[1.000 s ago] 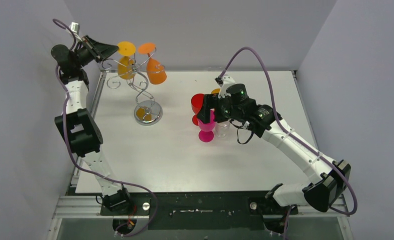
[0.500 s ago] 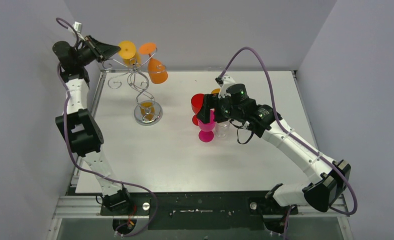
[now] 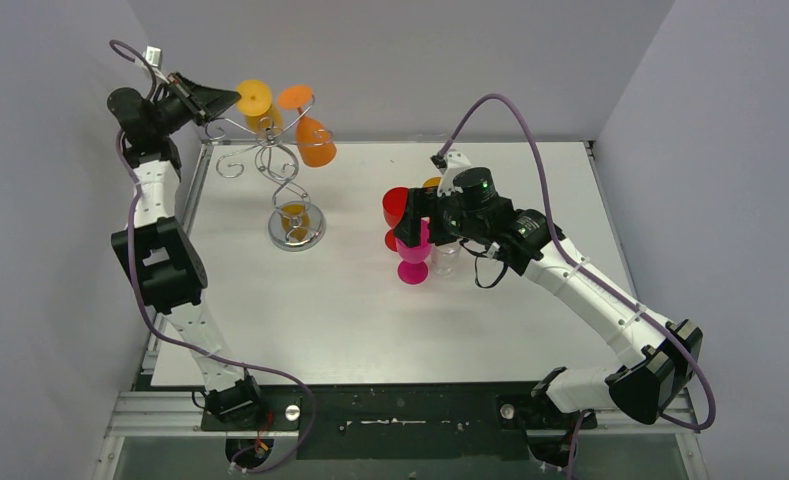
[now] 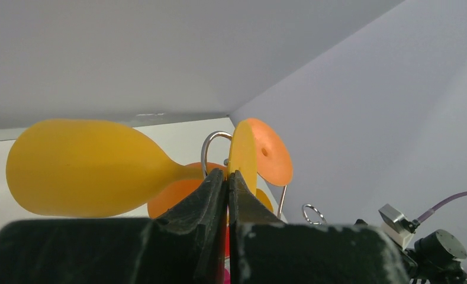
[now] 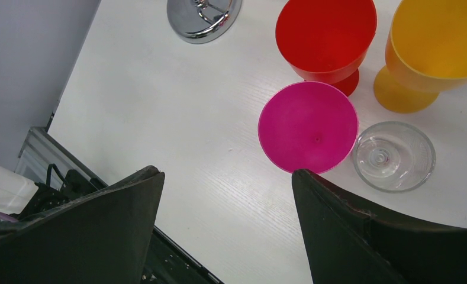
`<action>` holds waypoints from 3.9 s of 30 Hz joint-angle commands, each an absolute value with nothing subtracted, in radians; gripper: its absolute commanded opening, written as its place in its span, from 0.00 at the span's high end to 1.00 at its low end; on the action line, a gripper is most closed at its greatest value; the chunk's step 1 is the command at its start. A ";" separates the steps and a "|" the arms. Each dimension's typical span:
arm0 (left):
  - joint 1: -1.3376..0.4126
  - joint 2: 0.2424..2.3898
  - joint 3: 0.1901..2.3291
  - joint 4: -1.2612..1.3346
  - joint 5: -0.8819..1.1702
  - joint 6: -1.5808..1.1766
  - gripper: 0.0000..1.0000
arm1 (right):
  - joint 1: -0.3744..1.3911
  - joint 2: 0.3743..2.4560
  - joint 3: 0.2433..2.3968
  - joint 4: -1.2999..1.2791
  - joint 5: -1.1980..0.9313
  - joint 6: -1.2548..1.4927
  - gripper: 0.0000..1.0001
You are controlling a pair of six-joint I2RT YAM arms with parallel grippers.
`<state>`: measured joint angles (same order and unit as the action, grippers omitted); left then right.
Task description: Take the wine glass off the wine glass rack
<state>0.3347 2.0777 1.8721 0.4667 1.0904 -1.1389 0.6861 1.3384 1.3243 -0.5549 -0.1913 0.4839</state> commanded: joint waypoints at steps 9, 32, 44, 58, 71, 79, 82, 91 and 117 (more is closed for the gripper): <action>0.347 1.984 1.766 0.719 1.002 -1.416 1.00 | 0.688 1.336 1.332 -0.529 -0.193 0.489 0.18; 0.293 2.050 1.841 0.768 0.875 -1.455 1.00 | 0.689 1.322 1.320 -0.525 -0.184 0.497 0.18; 0.313 1.991 1.805 0.624 0.954 -1.335 1.00 | 0.690 1.327 1.318 -0.522 -0.191 0.505 0.17; 0.339 1.942 1.746 0.646 1.021 -1.356 1.00 | 0.695 1.320 1.308 -0.519 -0.192 0.512 0.17; 0.324 1.968 1.752 0.708 1.033 -1.396 1.00 | 0.699 1.318 1.312 -0.520 -0.189 0.520 0.17; 0.345 1.938 1.751 0.612 1.050 -1.332 1.00 | 0.704 1.329 1.320 -0.520 -0.196 0.524 0.17; 0.347 1.932 1.750 0.599 1.061 -1.324 1.00 | 0.705 1.330 1.320 -0.520 -0.196 0.523 0.17; 0.365 1.917 1.750 0.598 1.079 -1.322 1.00 | 0.706 1.328 1.311 -0.518 -0.190 0.525 0.16; 0.462 1.899 1.677 0.823 1.108 -1.483 1.00 | 0.709 1.331 1.303 -0.514 -0.190 0.531 0.16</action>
